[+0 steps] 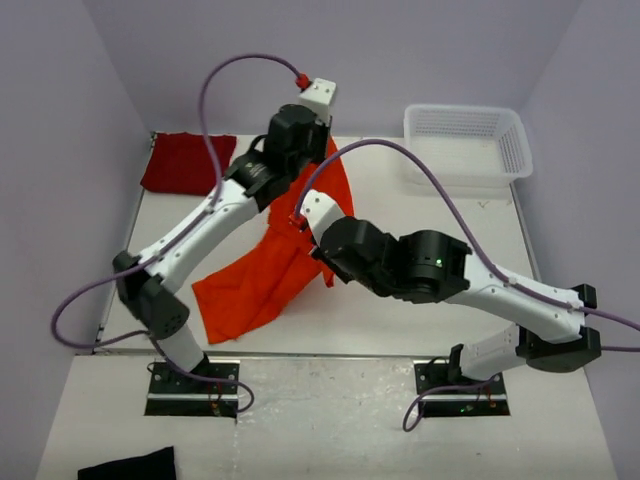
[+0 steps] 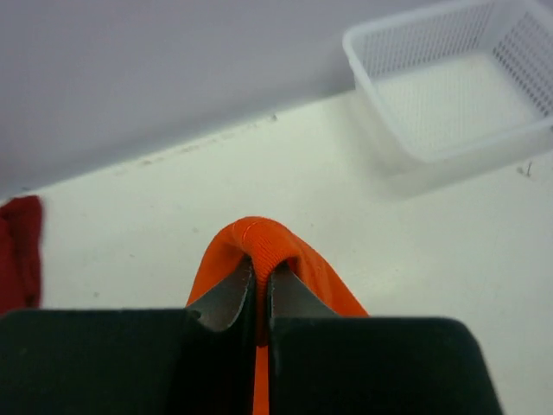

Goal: Fold and stack the t-shirts
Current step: Flatten out the tshirt

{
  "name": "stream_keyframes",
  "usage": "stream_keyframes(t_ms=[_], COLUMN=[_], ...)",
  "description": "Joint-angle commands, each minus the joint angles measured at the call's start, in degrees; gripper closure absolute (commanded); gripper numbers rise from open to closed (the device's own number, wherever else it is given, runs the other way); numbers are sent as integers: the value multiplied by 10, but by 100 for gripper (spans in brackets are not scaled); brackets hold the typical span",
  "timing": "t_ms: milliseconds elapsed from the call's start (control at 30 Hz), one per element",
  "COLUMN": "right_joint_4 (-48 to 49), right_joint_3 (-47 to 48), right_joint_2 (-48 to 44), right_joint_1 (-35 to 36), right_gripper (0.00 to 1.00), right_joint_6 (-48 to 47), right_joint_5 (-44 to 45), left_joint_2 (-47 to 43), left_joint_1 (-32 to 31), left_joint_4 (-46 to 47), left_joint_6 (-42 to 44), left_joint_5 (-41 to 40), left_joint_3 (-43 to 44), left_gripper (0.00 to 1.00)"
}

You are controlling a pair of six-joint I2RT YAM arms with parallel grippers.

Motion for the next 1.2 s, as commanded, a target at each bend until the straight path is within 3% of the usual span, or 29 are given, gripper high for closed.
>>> stream_keyframes(t_ms=[0,167,267,367,733,967,1167], right_joint_4=[-73,-143,-176,-168,-88,-99,-117], right_joint_3=[-57,-170,-213,-252,-377,-406,-426], right_joint_2=[-2,5,13,12,-6,-24,-42], right_joint_1=[-8,-18,-33,-51,-80,-89,-92], right_gripper=[100,100,100,100,100,100,100], right_joint_6=[153,321,395,420,467,500,528], right_joint_5=[142,161,159,138,60,59,54], left_joint_2=[102,265,312,370,409,393,427], left_joint_1=[13,14,14,14,52,57,61], left_joint_4=[40,57,71,80,105,107,80], left_joint_6=[-31,-46,-58,-61,-60,-50,-44], left_joint_5=[110,170,187,191,223,232,246], left_joint_3=[19,73,90,103,98,94,145], left_gripper=[100,100,100,100,100,100,100])
